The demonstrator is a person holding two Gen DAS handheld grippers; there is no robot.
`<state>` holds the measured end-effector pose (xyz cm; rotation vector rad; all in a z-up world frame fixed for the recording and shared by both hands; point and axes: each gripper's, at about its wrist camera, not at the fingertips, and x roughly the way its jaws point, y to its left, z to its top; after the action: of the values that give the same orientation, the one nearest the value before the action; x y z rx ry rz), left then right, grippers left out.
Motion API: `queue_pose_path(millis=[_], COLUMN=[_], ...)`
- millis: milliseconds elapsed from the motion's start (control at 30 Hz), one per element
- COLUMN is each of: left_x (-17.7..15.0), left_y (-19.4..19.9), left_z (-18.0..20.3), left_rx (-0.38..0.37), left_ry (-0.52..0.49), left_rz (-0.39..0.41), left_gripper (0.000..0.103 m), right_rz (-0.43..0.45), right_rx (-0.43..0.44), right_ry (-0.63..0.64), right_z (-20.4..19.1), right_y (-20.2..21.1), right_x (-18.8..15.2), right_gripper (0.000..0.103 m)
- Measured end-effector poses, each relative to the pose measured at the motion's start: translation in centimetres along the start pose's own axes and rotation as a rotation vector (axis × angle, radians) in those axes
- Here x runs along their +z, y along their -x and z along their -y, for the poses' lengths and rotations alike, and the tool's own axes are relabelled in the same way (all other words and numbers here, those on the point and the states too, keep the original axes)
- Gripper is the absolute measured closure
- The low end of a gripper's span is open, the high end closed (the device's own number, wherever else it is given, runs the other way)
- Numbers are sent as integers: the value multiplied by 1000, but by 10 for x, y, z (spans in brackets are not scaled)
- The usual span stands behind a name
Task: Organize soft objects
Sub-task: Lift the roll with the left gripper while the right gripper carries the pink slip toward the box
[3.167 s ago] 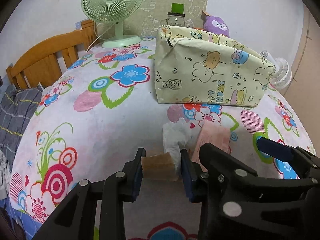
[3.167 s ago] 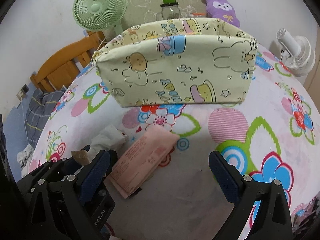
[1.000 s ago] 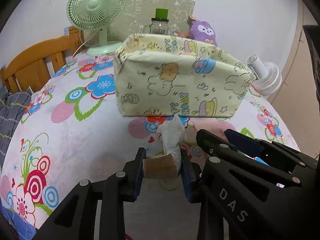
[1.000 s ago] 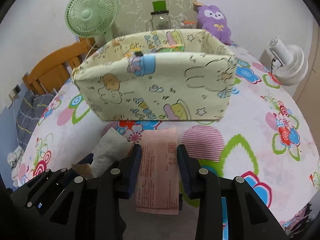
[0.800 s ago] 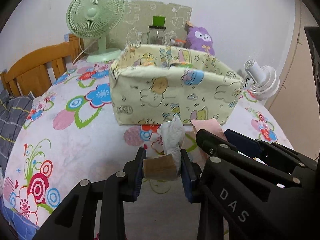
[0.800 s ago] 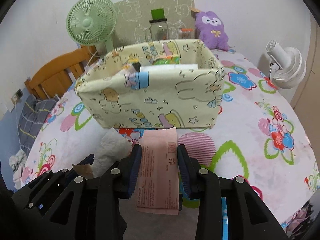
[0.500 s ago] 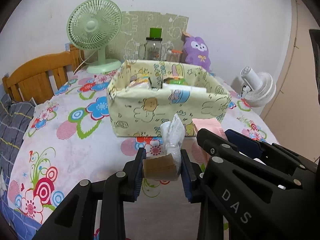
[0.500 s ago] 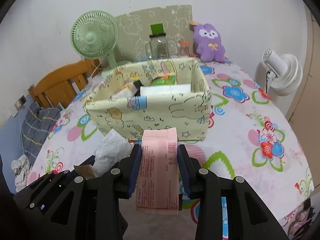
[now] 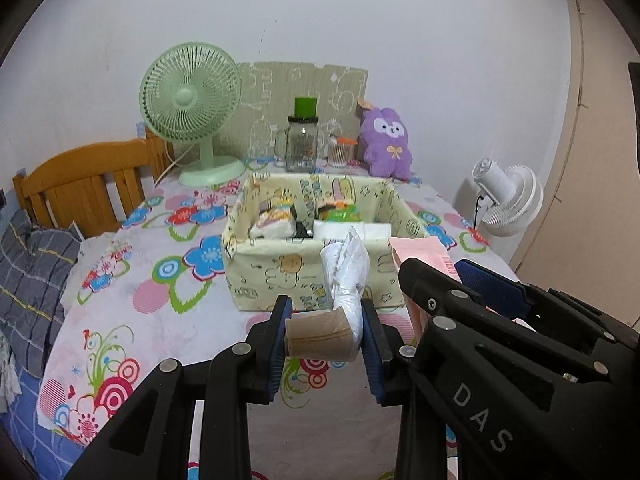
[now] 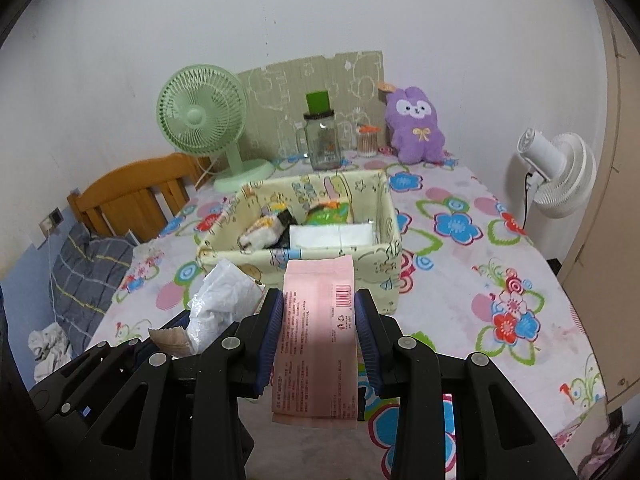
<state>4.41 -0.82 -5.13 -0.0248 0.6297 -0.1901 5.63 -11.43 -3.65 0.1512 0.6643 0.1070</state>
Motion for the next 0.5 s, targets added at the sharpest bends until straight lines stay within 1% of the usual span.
queue_pose_path(millis=[167,300,500], left_x=[8,14,23], left_y=[14,25,33], left_z=[4,7,10], left_rx=[-1,13,4], left_ry=[-7,-18,-24], left_rz=[36,70,100], left_gripper=[70,70,70], right_rz=[36,63,100], right_rx=[3,1,-2], right_ry=[5,11,18], right_z=[-2,-3,-4], right_y=[16,28,43], right_x=[8,13,22], right_gripper=[63,63,63])
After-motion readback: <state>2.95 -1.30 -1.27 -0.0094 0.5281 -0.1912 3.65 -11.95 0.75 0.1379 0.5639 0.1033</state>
